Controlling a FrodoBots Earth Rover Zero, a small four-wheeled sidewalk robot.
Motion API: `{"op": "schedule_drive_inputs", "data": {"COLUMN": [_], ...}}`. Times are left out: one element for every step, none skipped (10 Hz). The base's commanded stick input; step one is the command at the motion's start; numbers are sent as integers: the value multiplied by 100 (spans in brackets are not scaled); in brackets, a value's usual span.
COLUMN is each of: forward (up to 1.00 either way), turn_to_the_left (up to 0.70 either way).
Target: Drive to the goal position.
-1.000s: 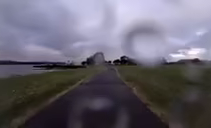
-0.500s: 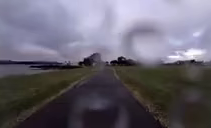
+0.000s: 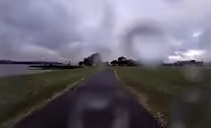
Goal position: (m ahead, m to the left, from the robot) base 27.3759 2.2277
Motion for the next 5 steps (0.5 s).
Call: {"op": "schedule_drive_inputs", "data": {"forward": [70, 70, 70, 70, 70], "turn_to_the_left": [0, 0, 0, 0, 0]}}
